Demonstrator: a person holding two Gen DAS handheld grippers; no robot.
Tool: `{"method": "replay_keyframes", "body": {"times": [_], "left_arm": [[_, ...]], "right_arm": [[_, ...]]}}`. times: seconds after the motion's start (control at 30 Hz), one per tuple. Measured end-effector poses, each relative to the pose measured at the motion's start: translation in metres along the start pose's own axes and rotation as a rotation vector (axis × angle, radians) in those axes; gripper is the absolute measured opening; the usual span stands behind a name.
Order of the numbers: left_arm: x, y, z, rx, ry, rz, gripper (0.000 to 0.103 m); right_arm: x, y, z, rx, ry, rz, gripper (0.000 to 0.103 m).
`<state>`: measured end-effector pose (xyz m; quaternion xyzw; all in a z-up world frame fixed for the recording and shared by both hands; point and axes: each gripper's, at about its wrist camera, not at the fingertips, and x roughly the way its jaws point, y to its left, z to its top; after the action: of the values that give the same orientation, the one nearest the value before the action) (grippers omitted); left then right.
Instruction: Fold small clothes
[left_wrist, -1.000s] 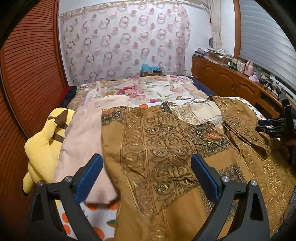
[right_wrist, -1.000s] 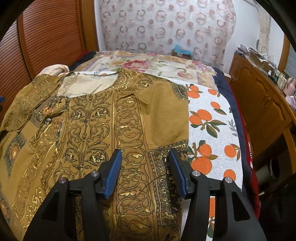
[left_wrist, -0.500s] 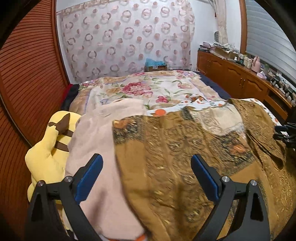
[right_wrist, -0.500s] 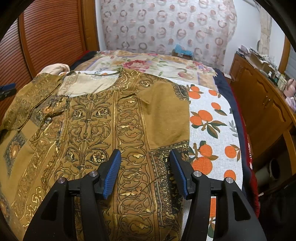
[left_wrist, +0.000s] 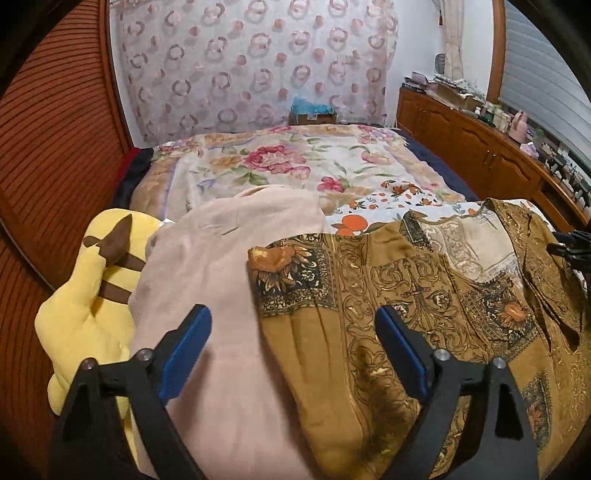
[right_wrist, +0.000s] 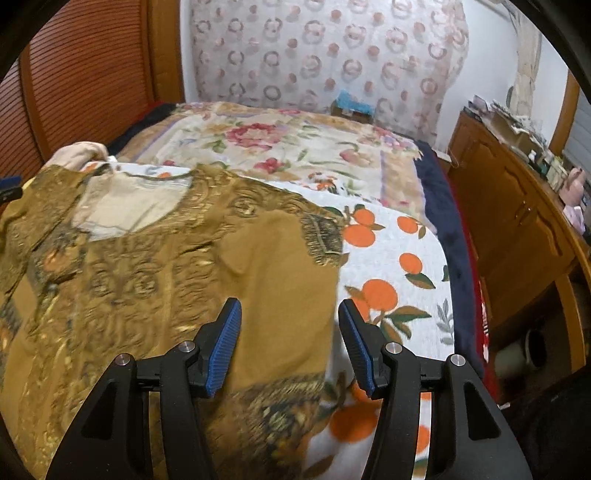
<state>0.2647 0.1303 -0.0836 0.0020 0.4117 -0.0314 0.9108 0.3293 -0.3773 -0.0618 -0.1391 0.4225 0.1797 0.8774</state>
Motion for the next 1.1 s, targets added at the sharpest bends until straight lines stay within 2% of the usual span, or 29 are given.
{"method": "replay_keyframes", "body": {"times": [0.13, 0.37, 0.4, 0.53, 0.63, 1.1], "left_arm": [[0.006, 0.001, -0.003, -0.009, 0.019, -0.026, 0.082], [0.011, 0.001, -0.008, -0.018, 0.047, -0.07, 0.051], [0.012, 0.0, -0.008, -0.018, 0.05, -0.076, 0.049], [0.015, -0.001, -0.005, -0.013, 0.056, -0.054, 0.048], [0.016, -0.001, -0.004, -0.013, 0.058, -0.046, 0.049], [0.022, 0.001, -0.001, -0.012, 0.058, -0.032, 0.049]], "right_arm": [[0.005, -0.009, 0.005, 0.027, -0.004, 0.014, 0.056], [0.009, -0.015, 0.009, 0.041, -0.007, 0.023, 0.056], [0.009, -0.016, 0.009, 0.046, -0.008, 0.027, 0.056], [0.011, -0.013, 0.011, 0.032, -0.01, 0.035, 0.055], [0.012, -0.009, 0.012, 0.013, -0.013, 0.044, 0.051], [0.014, -0.009, 0.012, 0.025, -0.012, 0.063, 0.051]]}}
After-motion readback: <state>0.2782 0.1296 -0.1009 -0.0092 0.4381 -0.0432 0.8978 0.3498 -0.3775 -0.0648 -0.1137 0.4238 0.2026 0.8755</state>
